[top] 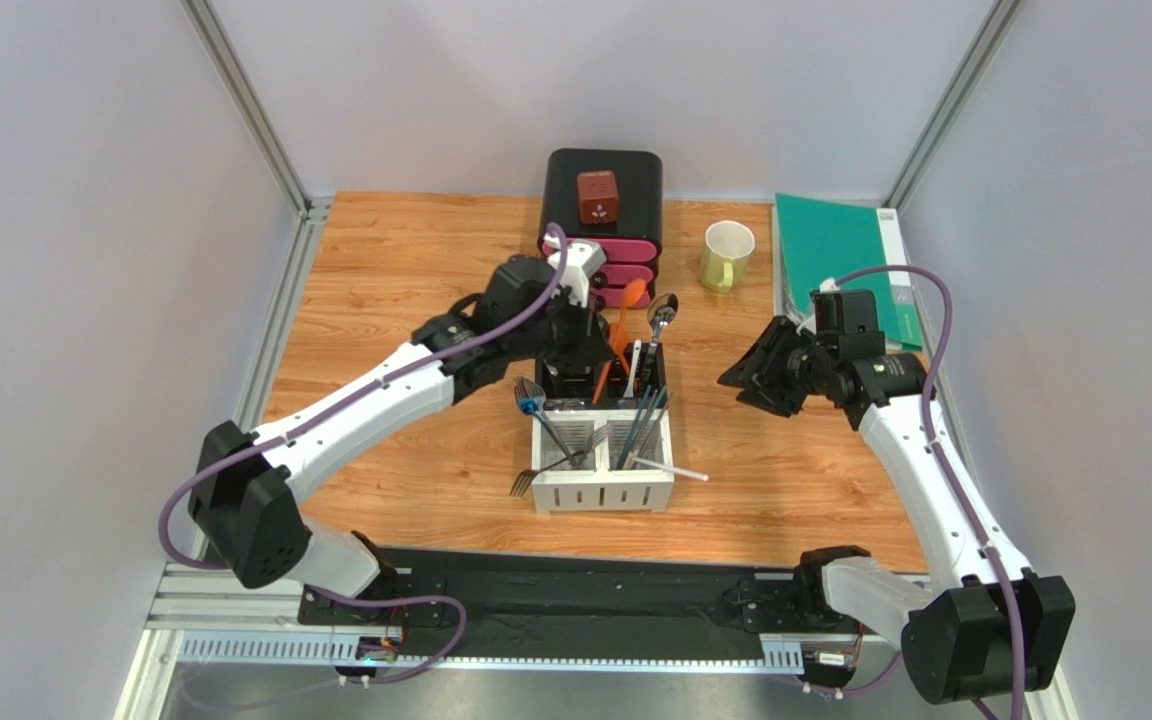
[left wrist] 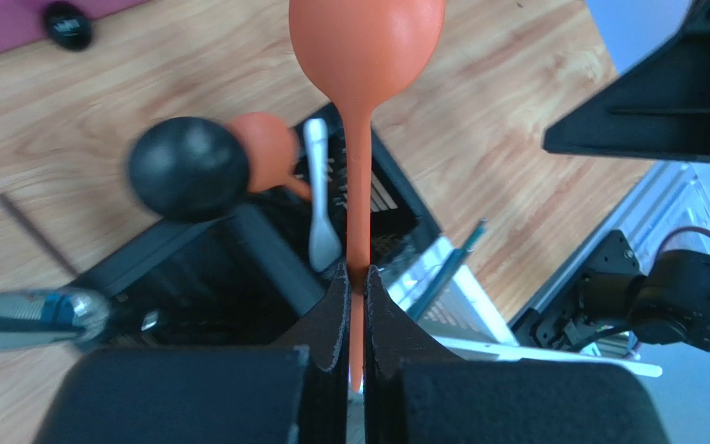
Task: Sort the eating utensils into containers
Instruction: Place the spoon in the storage box.
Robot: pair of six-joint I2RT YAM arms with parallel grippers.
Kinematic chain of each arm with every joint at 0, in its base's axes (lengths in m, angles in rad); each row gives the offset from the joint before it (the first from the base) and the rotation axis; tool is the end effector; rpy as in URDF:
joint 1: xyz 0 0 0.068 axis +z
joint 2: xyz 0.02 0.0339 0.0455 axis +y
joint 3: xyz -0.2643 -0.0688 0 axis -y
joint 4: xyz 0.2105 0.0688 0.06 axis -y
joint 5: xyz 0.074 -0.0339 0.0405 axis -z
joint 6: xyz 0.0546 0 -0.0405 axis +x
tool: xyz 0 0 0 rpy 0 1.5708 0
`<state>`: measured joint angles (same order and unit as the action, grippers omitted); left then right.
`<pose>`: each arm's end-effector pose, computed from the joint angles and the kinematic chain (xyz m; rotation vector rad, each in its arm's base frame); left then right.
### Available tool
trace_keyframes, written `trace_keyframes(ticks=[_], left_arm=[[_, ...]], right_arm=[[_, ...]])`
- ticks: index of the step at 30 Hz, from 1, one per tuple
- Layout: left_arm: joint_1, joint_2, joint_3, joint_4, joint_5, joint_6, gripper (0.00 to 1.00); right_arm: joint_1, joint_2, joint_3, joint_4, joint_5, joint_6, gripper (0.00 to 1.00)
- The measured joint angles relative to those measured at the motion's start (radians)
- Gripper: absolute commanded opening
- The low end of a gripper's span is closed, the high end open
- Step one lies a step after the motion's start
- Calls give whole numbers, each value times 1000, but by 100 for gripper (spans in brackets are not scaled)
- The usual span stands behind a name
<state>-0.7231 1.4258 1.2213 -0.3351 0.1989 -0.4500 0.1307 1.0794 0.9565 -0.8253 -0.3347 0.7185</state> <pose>0.2249 -0.2129 0.3255 0.4287 2.1929 -0.8852 0.1809 0.0419 0.2783 0.6203 2.5392 0.7477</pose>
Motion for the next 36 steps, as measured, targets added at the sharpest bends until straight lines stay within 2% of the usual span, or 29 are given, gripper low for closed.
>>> trace_keyframes(ticks=[4,10,20,27,36], left_arm=[[-64,34,-1,77,-42,-33,0],[-61,58,-2,176,-118,-52,0],[-101,193,-26,283,-251,-64,0],[-195,195,-123,359,-404,-61,0],[-238,201,-146,388,-487,-35,0]], right_arm=[[9,0,12,16,0,7,45],[11,0,12,7,-1,7,45],[12,-40,-36,-6,-10,4,45],[12,-71,-37,-32,-9,-15,45],[12,-82,-43,-59,-8,-27,45]])
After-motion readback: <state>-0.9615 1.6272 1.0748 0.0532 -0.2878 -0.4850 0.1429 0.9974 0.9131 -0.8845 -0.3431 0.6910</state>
